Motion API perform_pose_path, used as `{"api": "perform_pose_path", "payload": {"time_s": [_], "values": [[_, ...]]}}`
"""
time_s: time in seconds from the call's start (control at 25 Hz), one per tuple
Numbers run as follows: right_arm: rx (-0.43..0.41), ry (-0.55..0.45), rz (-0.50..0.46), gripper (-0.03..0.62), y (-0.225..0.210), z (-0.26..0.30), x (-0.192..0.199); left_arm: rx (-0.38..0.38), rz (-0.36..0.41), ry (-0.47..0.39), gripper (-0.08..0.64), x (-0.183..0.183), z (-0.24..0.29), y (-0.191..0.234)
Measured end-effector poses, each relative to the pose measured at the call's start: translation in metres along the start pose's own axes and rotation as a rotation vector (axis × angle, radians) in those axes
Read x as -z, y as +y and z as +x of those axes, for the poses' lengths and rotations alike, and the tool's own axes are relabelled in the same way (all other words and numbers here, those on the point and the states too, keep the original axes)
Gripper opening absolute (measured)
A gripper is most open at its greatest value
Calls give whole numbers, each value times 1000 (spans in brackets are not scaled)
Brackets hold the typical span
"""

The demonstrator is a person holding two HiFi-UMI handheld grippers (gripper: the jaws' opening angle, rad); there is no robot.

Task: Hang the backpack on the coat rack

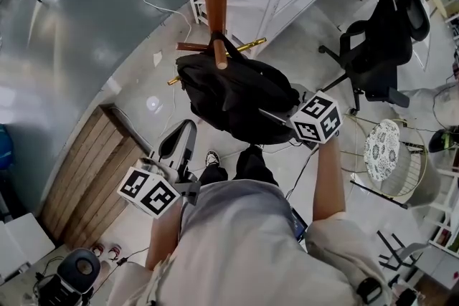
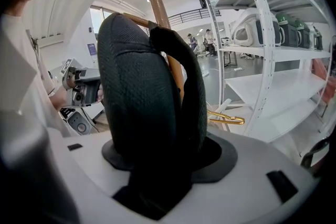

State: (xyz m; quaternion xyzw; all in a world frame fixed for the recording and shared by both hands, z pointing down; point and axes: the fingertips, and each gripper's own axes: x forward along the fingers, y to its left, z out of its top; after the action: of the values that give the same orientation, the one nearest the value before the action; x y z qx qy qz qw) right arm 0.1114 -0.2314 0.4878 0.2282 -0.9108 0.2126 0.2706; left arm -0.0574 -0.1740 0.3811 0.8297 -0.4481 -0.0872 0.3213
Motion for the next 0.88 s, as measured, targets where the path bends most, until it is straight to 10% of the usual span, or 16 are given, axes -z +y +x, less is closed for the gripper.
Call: {"api": "perform_pose_path", "payload": {"time_s": [0.88], "values": [[77,21,-1,272,10,-33,11,33,-23,35,7,12,-11,0]]}}
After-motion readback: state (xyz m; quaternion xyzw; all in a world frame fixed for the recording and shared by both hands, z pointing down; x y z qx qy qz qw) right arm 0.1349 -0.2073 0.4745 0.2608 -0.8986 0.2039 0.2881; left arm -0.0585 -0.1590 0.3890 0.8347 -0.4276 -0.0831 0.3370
